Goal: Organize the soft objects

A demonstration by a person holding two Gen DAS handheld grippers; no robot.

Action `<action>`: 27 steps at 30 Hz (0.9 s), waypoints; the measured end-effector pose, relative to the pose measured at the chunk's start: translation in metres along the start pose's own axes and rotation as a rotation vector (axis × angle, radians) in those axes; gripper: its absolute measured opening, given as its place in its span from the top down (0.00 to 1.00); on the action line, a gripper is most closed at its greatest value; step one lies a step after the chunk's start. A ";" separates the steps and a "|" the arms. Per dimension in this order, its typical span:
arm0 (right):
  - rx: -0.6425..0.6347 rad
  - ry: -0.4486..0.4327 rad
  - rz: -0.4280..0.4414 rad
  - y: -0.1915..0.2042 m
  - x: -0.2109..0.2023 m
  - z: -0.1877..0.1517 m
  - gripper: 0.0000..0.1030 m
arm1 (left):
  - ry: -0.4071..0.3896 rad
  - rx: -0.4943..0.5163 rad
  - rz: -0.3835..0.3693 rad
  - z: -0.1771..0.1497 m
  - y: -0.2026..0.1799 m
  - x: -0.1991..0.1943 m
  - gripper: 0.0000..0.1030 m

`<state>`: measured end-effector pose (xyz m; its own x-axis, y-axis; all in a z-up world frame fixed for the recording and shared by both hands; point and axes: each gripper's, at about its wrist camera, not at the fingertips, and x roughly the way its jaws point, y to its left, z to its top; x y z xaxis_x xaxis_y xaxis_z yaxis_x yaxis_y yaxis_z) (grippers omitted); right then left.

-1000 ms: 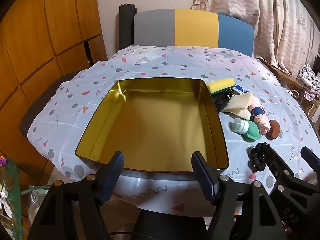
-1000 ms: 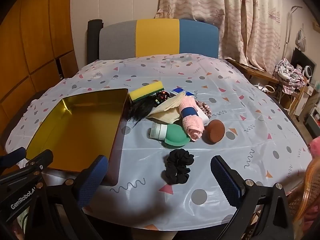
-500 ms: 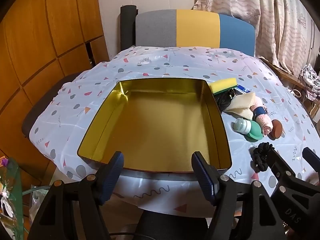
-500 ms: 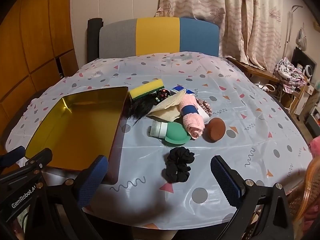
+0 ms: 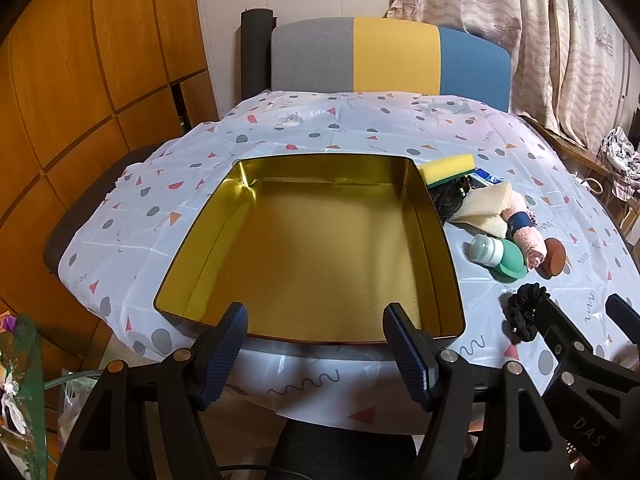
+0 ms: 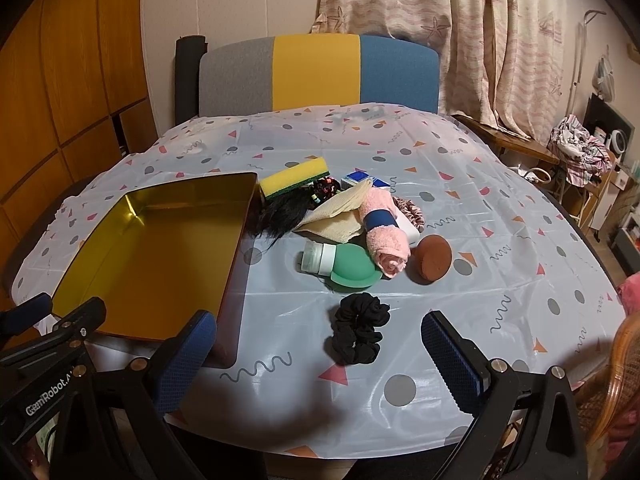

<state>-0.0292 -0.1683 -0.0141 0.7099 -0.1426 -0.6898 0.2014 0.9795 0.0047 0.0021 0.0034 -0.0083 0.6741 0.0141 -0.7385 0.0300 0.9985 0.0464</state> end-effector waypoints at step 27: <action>-0.003 0.003 0.005 0.003 0.000 -0.001 0.00 | 0.021 -0.002 0.002 -0.002 0.000 0.005 0.31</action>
<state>-0.0291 -0.1652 -0.0151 0.7090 -0.1369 -0.6918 0.1958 0.9806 0.0066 0.0040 0.0039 -0.0131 0.6587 0.0171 -0.7522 0.0275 0.9985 0.0468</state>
